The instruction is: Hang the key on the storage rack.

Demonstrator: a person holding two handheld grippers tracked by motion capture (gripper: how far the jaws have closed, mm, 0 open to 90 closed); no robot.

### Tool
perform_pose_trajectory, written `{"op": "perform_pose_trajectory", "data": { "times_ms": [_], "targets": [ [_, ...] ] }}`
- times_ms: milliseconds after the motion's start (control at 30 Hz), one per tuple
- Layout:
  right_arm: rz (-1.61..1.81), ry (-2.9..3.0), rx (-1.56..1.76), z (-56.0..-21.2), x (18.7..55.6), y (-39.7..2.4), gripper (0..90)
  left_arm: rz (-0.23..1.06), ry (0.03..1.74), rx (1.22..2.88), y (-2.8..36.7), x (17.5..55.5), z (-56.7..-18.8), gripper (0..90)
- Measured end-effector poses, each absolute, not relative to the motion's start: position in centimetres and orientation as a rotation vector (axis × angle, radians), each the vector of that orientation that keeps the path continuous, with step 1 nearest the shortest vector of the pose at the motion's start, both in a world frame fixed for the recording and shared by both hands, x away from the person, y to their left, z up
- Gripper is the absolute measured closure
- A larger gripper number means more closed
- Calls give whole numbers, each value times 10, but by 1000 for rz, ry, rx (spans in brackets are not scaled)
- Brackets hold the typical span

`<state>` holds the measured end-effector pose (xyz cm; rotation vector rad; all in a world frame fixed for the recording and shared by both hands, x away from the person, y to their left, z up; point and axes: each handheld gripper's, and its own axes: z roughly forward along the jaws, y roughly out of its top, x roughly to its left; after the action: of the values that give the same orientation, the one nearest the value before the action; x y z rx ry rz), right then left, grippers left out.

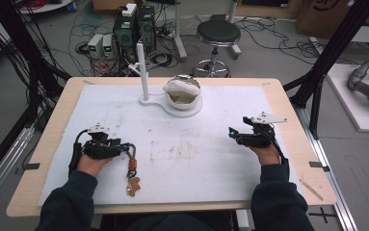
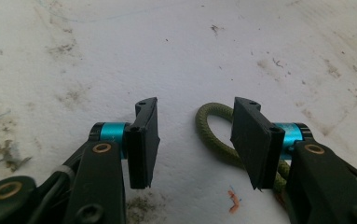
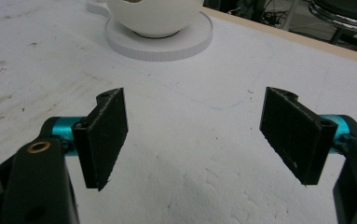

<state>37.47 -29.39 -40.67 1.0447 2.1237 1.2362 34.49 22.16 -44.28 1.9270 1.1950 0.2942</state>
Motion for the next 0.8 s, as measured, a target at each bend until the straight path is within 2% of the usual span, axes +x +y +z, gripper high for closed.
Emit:
{"op": "perform_pose_trajectory", "data": {
  "times_ms": [167,267,333,400,500,600,800],
  "targets": [
    [1218,2144,1037,-408,375,-291,237,360,1183,1988,207,349,-446,498],
    [1221,2140,1046,-408,375,-293,237,466,1130,2084,202,348,-444,589],
    [1220,2136,1052,-408,375,-293,237,469,1106,2096,202,348,-444,646],
    [1215,2138,1053,-408,375,-293,239,475,1063,2117,200,347,-444,789],
    [1215,2139,1058,-408,375,-293,243,492,1039,2151,197,347,-442,828],
    [1215,2135,1061,-408,375,-294,245,475,1048,2109,201,348,-440,834],
    [1223,2124,1074,-407,375,-297,246,499,1034,1870,216,343,-421,837]
  ]
}}
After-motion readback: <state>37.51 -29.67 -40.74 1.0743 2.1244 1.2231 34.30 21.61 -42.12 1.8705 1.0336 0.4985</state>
